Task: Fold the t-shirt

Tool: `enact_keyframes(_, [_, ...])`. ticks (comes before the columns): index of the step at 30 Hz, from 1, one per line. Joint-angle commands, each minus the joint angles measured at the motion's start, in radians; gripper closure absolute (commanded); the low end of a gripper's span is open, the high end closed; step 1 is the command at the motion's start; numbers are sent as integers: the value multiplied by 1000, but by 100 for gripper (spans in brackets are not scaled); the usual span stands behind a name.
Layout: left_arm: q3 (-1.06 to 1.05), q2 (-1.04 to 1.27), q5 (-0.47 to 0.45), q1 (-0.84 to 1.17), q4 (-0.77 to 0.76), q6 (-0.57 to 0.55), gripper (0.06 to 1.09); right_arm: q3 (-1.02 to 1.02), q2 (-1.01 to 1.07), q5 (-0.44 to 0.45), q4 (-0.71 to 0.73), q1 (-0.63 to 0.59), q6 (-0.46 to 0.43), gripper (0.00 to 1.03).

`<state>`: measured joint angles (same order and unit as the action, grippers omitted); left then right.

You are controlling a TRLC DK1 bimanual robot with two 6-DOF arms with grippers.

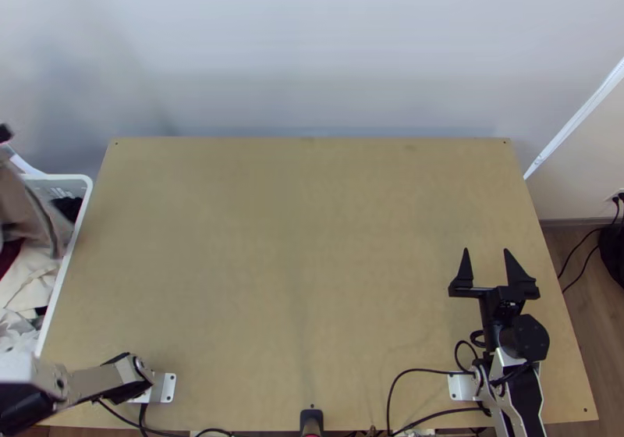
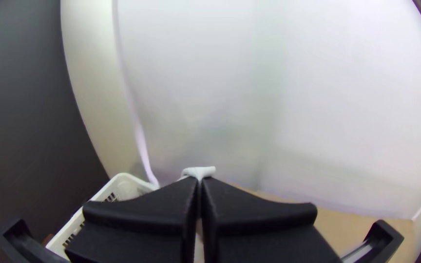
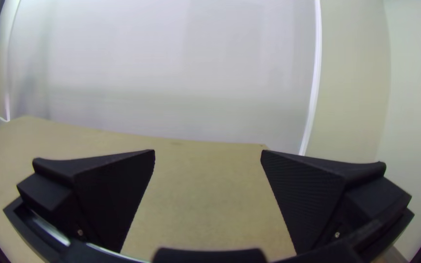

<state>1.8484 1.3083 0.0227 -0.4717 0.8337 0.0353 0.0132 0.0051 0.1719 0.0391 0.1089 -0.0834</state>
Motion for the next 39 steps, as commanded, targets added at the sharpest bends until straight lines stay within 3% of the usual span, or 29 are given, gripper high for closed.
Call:
enact_keyframes(1, [54, -81, 126, 211, -7, -37, 105, -10, -7, 9, -11, -5, -16, 4])
enact_keyframes(6, [38, -98, 367, 594, 19, -48, 105, -10, -7, 9, -11, -5, -16, 4])
enact_keyframes(10, [-25, -95, 453, 821, 19, -89, 105, -10, -7, 9, -11, -5, -16, 4])
enact_keyframes(17, [-129, -46, 482, 1088, 5, -183, 105, -10, -7, 9, -11, -5, -16, 4])
enact_keyframes(26, [-115, 154, 484, 1328, -91, -238, 105, -10, -7, 9, -11, -5, -16, 4])
enact_keyframes(39, [249, 602, 493, 1596, -163, -291, 105, -10, -7, 9, -11, -5, -16, 4])
